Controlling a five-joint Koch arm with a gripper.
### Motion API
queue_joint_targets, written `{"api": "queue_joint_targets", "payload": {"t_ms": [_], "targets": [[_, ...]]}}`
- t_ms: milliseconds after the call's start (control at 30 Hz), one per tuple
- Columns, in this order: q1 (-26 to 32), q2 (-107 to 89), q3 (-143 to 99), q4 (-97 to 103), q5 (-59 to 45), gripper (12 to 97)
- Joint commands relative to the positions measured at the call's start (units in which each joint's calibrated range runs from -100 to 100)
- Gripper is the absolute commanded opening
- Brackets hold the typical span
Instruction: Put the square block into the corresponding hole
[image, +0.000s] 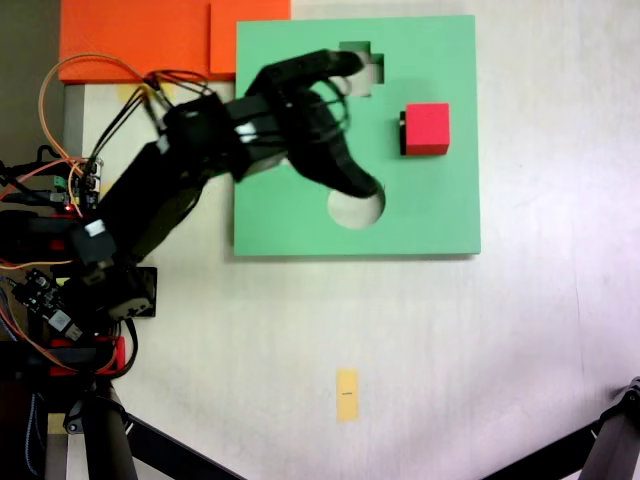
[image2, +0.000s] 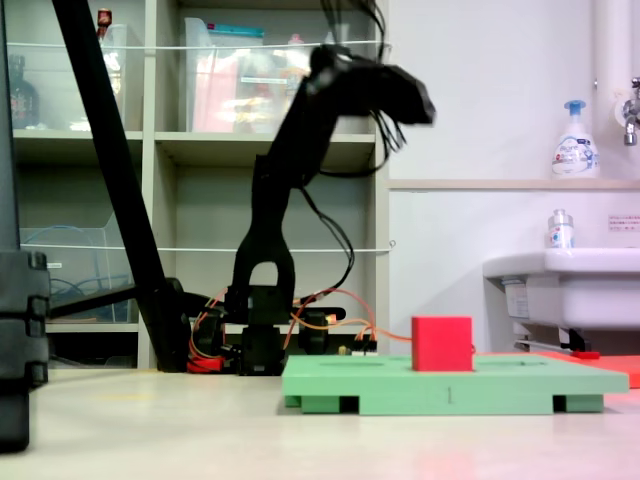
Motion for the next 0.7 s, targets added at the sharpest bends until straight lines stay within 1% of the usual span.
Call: {"api": "queue_joint_targets", "payload": {"t_ms": [0,33,67,133,167,233,300,367,433,500,567,633,667], "targets": [[-2.05,-12.48,2.98,0.76,-7.08,79.6],[-3.66,-15.41,2.98,1.05,-7.52,76.0],[-5.03,-18.07,2.88,0.86,-10.26,74.4],[-7.13,-21.42,2.68,0.66,-15.82,74.4],[-9.28,-22.12,2.68,0.66,-17.44,72.3],[-14.80,-22.68,2.48,0.76,-22.17,60.8],[-15.78,-25.19,-2.30,1.44,-25.89,60.5],[-17.53,-32.04,-14.37,5.29,-28.57,60.5],[-18.36,-40.97,-31.02,15.59,-30.09,60.5],[-18.66,-52.43,-53.15,32.92,-32.33,60.3],[-18.75,-61.09,-73.59,51.12,-34.14,56.2],[-18.95,-67.65,-93.53,67.40,-36.39,54.6],[-19.00,-70.86,-103.90,75.58,-37.80,51.1]]}}
